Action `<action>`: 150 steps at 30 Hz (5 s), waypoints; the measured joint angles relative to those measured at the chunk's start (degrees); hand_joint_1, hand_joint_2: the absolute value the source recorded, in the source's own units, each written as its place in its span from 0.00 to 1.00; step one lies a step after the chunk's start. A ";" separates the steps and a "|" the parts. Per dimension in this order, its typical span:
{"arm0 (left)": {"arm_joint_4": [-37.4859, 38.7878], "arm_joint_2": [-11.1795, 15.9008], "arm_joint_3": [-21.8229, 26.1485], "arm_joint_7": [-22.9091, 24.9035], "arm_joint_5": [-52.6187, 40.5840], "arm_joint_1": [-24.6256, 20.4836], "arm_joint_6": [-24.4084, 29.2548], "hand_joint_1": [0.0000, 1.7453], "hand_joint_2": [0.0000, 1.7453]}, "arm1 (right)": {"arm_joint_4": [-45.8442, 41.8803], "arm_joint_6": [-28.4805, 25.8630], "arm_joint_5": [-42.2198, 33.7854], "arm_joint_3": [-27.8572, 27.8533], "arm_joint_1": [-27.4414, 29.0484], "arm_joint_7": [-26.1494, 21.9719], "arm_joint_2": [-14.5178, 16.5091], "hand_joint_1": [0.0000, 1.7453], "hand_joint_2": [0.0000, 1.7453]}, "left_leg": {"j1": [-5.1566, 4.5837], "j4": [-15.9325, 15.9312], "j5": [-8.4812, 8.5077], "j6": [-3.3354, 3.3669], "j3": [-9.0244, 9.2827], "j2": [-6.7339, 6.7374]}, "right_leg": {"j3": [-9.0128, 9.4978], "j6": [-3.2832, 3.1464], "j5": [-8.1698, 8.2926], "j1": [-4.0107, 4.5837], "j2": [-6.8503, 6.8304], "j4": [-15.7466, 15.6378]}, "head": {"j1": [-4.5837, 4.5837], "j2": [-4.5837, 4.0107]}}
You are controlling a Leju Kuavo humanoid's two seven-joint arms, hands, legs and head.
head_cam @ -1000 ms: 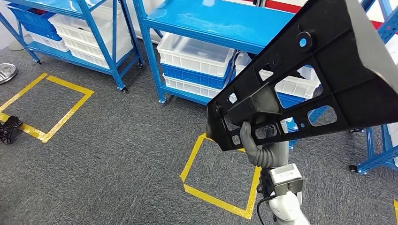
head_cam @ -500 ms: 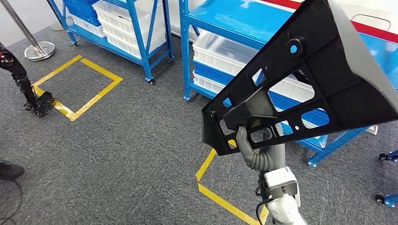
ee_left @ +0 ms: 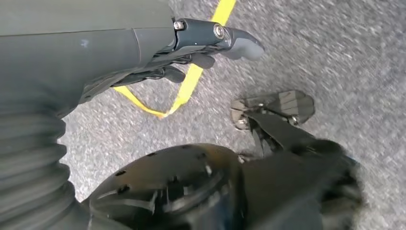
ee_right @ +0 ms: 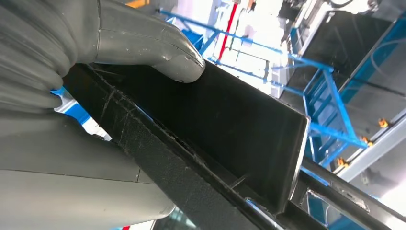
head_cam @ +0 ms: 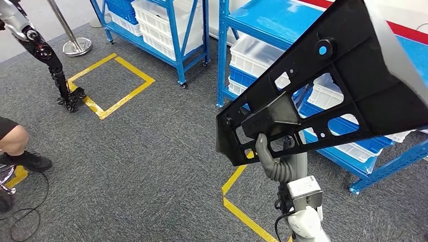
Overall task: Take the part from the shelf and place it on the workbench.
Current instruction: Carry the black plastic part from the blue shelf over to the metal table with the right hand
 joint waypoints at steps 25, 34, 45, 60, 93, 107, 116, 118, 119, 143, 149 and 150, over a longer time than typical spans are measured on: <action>-0.43 0.36 1.41 -0.81 0.09 1.10 2.10 0.00 1.00 | -0.26 -0.71 0.74 -2.82 2.30 0.09 -0.12 0.86 1.00 | -0.94 6.91 -3.86 1.04 -4.96 -3.66 | 0.03 -0.68 0.17 -0.02 3.75 -0.42 | -0.11 0.00; -0.78 1.78 1.41 -5.94 -1.28 1.04 1.18 0.00 1.00 | -0.26 -0.53 0.32 -3.10 2.66 -0.31 -0.21 0.86 1.00 | -0.01 -2.71 0.32 0.99 1.06 -0.06 | 0.51 1.30 -1.28 0.70 -1.02 0.27 | -0.01 0.00; -0.96 2.27 2.22 -8.98 -1.24 0.96 0.93 0.00 1.00 | -0.26 -0.54 0.30 -3.21 3.23 -0.42 -0.87 0.86 1.00 | -0.69 -3.26 1.49 3.77 0.34 -7.26 | -5.25 1.84 -4.33 0.46 5.52 9.91 | 0.38 0.00; -1.01 2.37 2.48 -13.38 -5.04 1.58 6.95 0.00 1.00 | -1.06 -0.85 0.44 -3.63 5.35 -0.43 -0.98 0.86 1.00 | 0.22 5.75 -2.38 0.22 -3.04 -1.54 | 0.05 -0.88 -0.24 0.39 0.45 -0.06 | 0.08 0.00; -0.94 3.00 2.39 -10.89 -6.05 1.58 3.74 0.00 1.00 | -1.47 -0.55 0.19 -3.97 5.66 -0.84 -1.32 0.86 1.00 | 0.40 -2.13 0.06 0.25 1.14 1.01 | 0.17 -0.05 -0.70 1.04 -1.90 -0.10 | 0.70 0.00; -0.94 2.91 3.10 -10.09 -5.60 1.66 2.51 0.00 1.00 | -5.31 -1.84 -1.22 -7.35 10.26 -3.34 -1.64 0.86 1.00 | -0.34 -3.53 1.63 3.28 0.52 -8.72 | -3.19 2.21 -3.57 0.46 6.31 6.54 | 1.78 0.00; -0.94 2.95 3.81 -9.81 -5.66 2.10 2.22 0.00 1.00 | -6.66 -1.78 -1.10 -8.19 11.13 -3.48 -1.43 0.86 1.00 | -0.61 3.69 -2.95 0.82 -3.46 -4.03 | -0.11 -1.51 -0.08 0.60 3.76 -0.21 | 1.32 0.00; -0.94 2.95 3.81 -9.78 -5.66 1.96 2.22 0.00 1.00 | -6.72 -1.76 -1.08 -8.38 11.30 -3.49 -1.40 0.86 1.00 | -0.55 10.61 -6.20 0.51 -6.19 -2.99 | -0.13 -1.60 -0.14 0.87 2.05 -0.19 | 1.30 0.00; -0.94 2.95 3.82 -9.74 -5.66 1.95 2.22 0.00 1.00 | -6.72 -1.73 -0.99 -8.43 11.31 -3.49 -1.39 0.86 1.00 | -0.55 11.77 -6.37 0.42 -6.40 -2.85 | -0.12 -1.63 -0.18 0.94 1.20 -0.17 | 1.27 0.00; -0.95 3.07 4.63 -9.90 -6.66 1.76 2.13 0.00 1.00 | -6.77 -1.78 0.22 -8.39 10.92 -2.84 -0.99 0.86 1.00 | -0.37 -5.15 2.56 1.21 0.80 -10.38 | -0.06 -0.20 -0.58 0.27 6.53 0.20 | 2.05 0.00; -0.92 2.96 4.68 -9.90 -6.79 1.54 2.18 0.00 1.00 | -6.76 -1.93 0.16 -8.45 11.18 -2.63 -0.70 0.86 1.00 | -0.64 10.87 -6.33 0.62 -5.85 -2.83 | -0.17 -1.61 -0.14 0.78 1.82 0.00 | 1.50 0.00; -0.92 2.95 4.68 -9.90 -6.80 1.54 2.19 0.00 1.00 | -6.76 -1.94 0.16 -8.44 11.18 -2.60 -0.69 0.86 1.00 | -0.65 11.03 -6.00 0.67 -5.52 -2.71 | -0.13 -1.65 -0.19 0.89 0.99 0.02 | 1.49 0.00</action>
